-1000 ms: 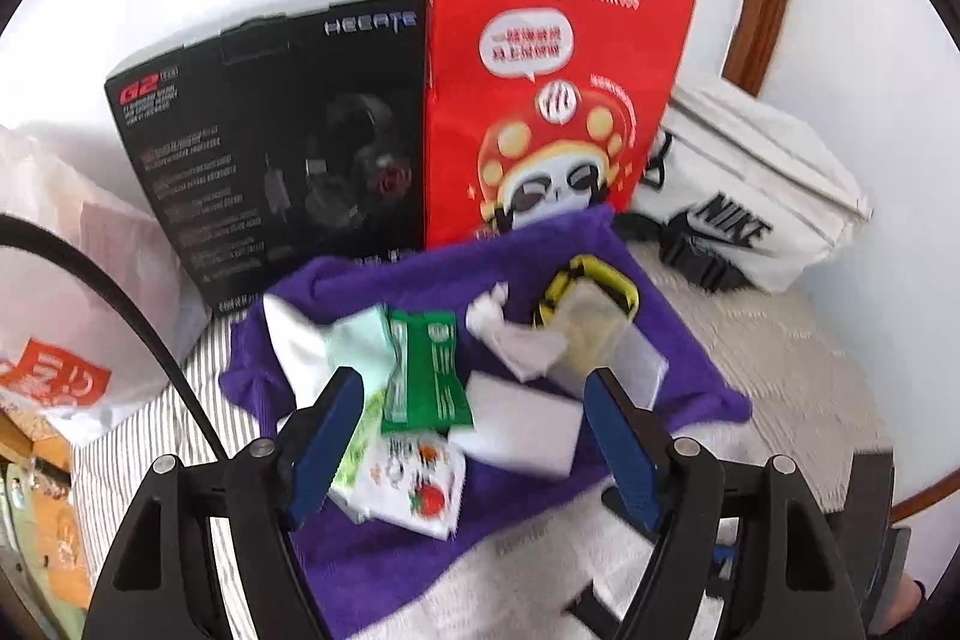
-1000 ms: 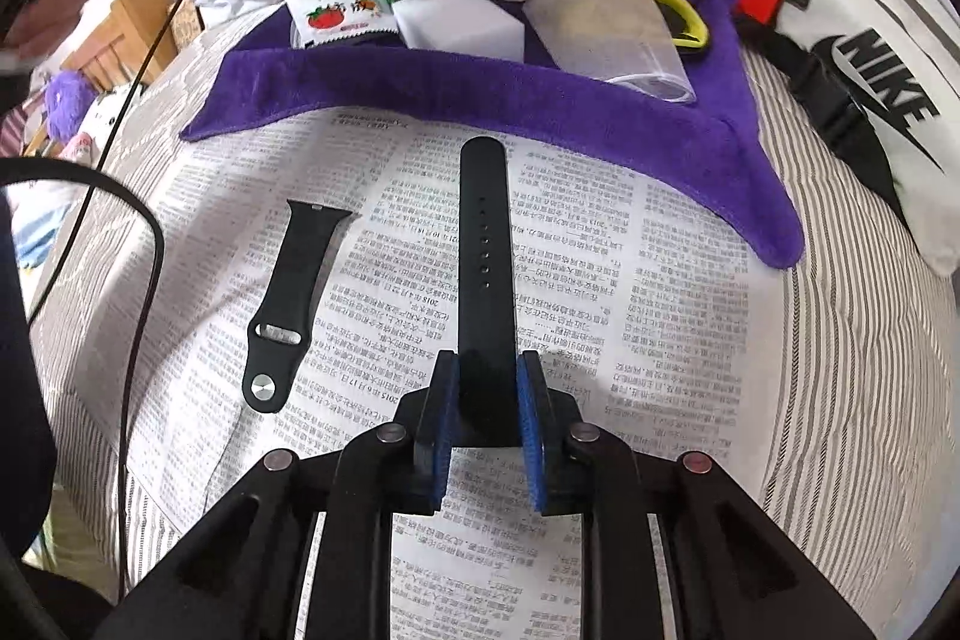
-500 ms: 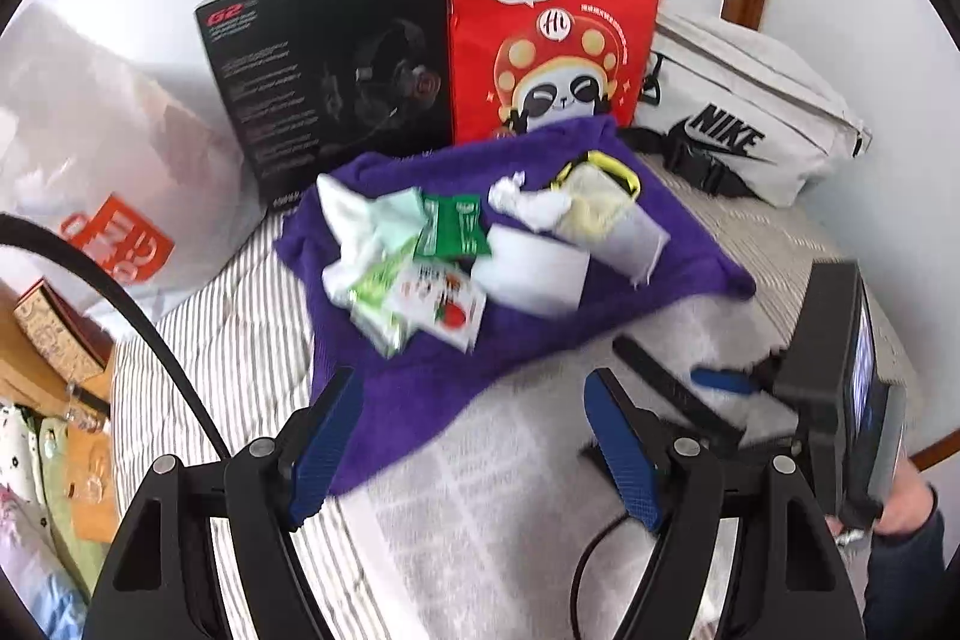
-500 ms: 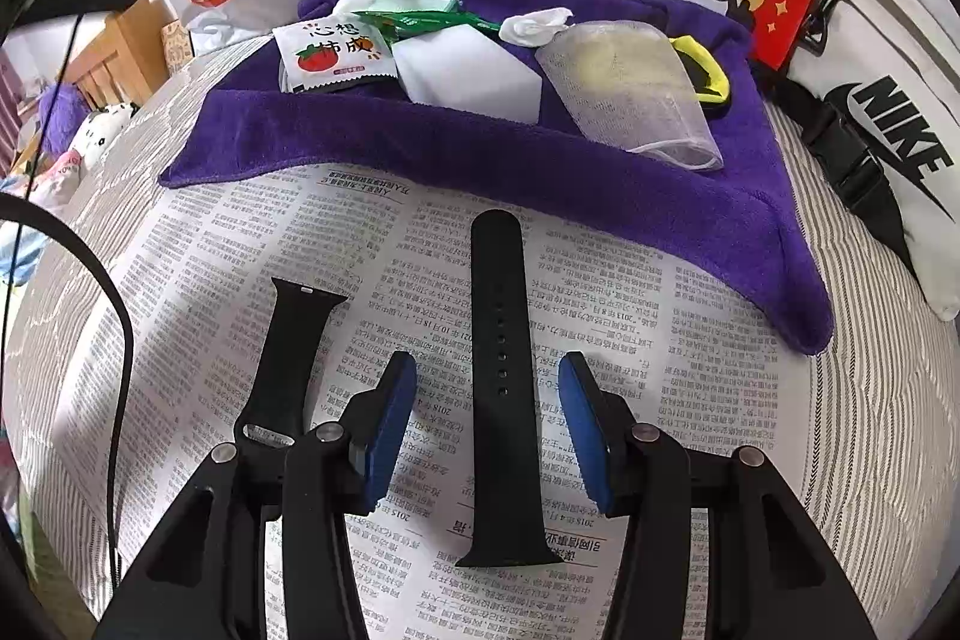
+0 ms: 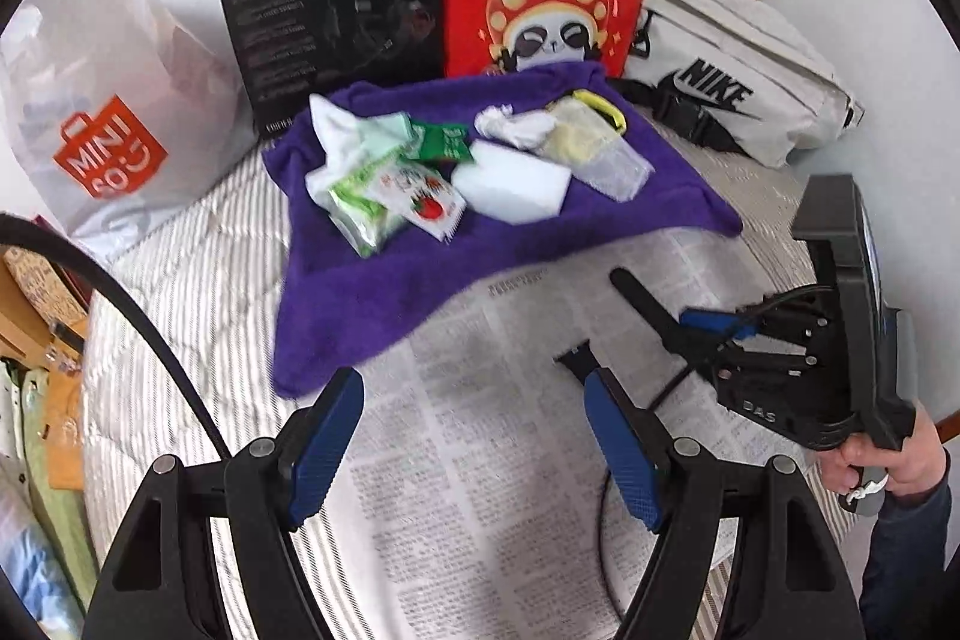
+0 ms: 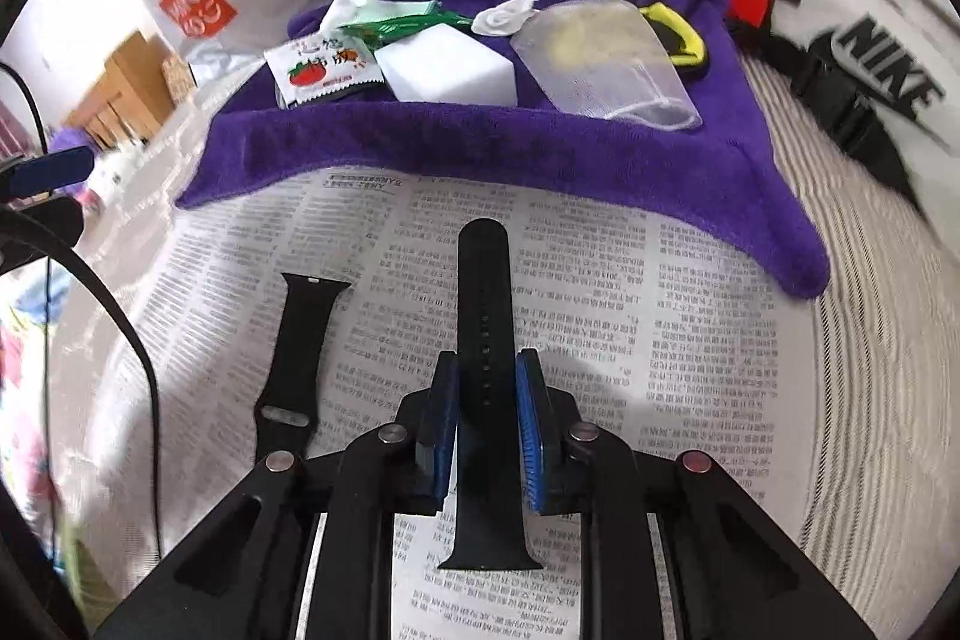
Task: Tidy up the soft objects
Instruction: 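Grasp the short black buckle strap with the left gripper while the right holds the long strap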
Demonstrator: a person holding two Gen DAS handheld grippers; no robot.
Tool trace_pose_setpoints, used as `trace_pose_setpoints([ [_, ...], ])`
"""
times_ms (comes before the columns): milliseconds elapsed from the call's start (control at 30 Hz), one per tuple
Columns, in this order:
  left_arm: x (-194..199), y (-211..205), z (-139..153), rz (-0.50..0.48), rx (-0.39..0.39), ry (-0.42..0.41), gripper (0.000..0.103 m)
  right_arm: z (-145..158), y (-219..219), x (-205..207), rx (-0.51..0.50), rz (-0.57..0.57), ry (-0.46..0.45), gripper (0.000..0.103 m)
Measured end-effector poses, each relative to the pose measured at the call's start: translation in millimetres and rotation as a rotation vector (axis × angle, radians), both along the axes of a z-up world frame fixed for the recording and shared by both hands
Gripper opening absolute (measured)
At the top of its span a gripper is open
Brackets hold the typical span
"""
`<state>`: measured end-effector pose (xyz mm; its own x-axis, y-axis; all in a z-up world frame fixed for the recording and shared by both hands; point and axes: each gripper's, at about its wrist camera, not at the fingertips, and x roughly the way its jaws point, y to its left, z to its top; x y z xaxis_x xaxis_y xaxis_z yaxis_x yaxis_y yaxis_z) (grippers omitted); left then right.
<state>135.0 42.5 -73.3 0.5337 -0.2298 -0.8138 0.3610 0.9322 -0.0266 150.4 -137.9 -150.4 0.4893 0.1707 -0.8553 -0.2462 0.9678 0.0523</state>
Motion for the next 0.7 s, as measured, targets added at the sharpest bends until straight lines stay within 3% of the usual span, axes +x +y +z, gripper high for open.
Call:
trace_pose_setpoints([
  [100, -2, -2, -9, 0.012, 0.0, 0.013, 0.075, -1, 13, -2, -0.088, -0.001, -0.044, 0.019],
  [267, -8, 4, -21, 0.029, -0.031, 0.035, 0.075, 4, -14, 2, 0.046, -0.027, 0.016, 0.017],
  [300, -8, 3, -26, 0.034, -0.023, 0.045, 0.075, 6, -19, 1, 0.048, -0.039, 0.013, 0.015],
  [333, -7, 0, -29, 0.036, -0.017, 0.051, 0.075, 8, -24, -1, 0.042, -0.038, 0.01, 0.002],
  [367, -6, -3, -33, 0.033, -0.013, 0.058, 0.075, 8, -27, -4, 0.047, -0.042, 0.015, 0.001],
  [600, 2, -28, -48, 0.007, -0.016, 0.096, 0.075, 4, -42, -7, 0.085, -0.046, 0.044, 0.005],
  [700, 3, -36, -52, -0.005, -0.023, 0.111, 0.075, 5, -46, -9, 0.08, -0.04, 0.05, 0.013],
])
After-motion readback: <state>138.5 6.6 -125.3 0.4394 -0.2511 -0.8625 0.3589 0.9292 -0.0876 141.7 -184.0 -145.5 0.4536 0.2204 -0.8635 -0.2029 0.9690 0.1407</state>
